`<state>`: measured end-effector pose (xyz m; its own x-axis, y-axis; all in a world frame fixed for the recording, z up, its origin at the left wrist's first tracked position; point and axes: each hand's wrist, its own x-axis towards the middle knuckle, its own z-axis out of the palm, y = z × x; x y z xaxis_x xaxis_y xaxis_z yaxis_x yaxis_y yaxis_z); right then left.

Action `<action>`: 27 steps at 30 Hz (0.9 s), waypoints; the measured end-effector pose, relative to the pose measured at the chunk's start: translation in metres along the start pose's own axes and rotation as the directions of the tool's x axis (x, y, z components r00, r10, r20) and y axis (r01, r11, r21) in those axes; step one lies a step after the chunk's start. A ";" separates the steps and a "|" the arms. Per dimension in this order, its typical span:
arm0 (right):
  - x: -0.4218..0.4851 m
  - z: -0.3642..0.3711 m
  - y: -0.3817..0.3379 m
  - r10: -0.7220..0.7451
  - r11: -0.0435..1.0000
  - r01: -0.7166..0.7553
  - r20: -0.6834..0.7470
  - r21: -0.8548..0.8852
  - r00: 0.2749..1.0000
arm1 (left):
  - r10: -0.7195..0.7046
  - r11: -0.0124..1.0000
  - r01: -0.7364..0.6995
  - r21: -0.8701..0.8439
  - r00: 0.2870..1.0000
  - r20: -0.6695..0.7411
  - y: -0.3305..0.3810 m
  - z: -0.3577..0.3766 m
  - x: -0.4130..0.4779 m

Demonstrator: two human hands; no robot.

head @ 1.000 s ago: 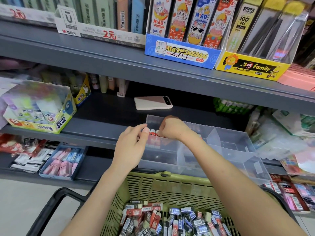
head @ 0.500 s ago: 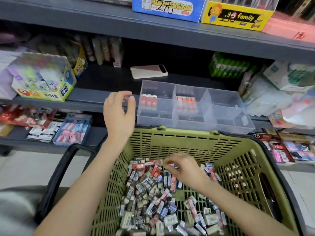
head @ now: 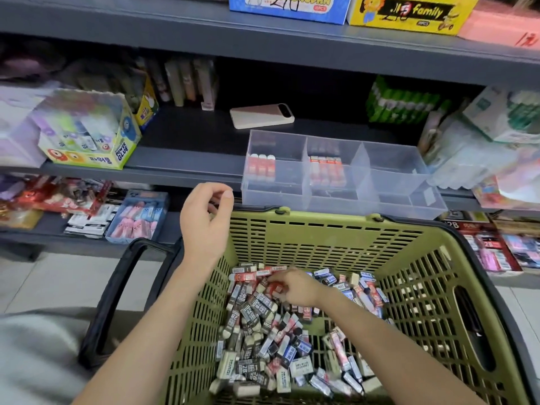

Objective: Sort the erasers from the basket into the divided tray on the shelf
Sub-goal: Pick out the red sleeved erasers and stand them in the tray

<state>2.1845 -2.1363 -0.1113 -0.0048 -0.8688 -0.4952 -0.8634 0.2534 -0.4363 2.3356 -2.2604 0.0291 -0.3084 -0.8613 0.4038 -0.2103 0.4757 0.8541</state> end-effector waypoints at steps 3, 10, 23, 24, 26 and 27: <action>-0.002 0.002 0.008 -0.075 0.995 0.077 0.033 -0.066 0.997 | -0.001 1.000 0.001 0.008 1.000 0.022 0.001 0.001 -0.001; 0.007 0.008 0.010 -0.066 0.979 0.054 -0.053 -0.198 0.996 | 0.020 0.998 -0.027 0.059 0.994 0.110 0.004 0.006 -0.005; -0.052 -0.031 -0.026 0.261 0.568 0.171 -0.373 0.805 0.890 | -0.204 0.973 0.232 0.009 0.833 0.515 0.014 0.017 -0.021; -0.057 -0.039 -0.034 0.242 0.472 0.226 -0.372 0.852 0.896 | -0.260 0.947 0.320 0.011 0.747 0.612 0.016 0.020 -0.024; -0.063 -0.051 -0.049 0.182 0.446 0.278 -0.391 0.850 0.902 | -0.358 0.831 0.557 0.001 0.532 0.767 0.021 0.026 -0.031; -0.065 -0.055 -0.055 0.145 0.464 0.299 -0.404 0.834 0.903 | -0.373 0.772 0.636 0.002 0.450 0.812 0.023 0.029 -0.034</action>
<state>2.2049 -2.1171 -0.0137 -0.3334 -0.9198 -0.2068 0.0188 0.2128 -0.9769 2.3144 -2.2149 0.0255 -0.8134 -0.4197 -0.4027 -0.3604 -0.1798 0.9153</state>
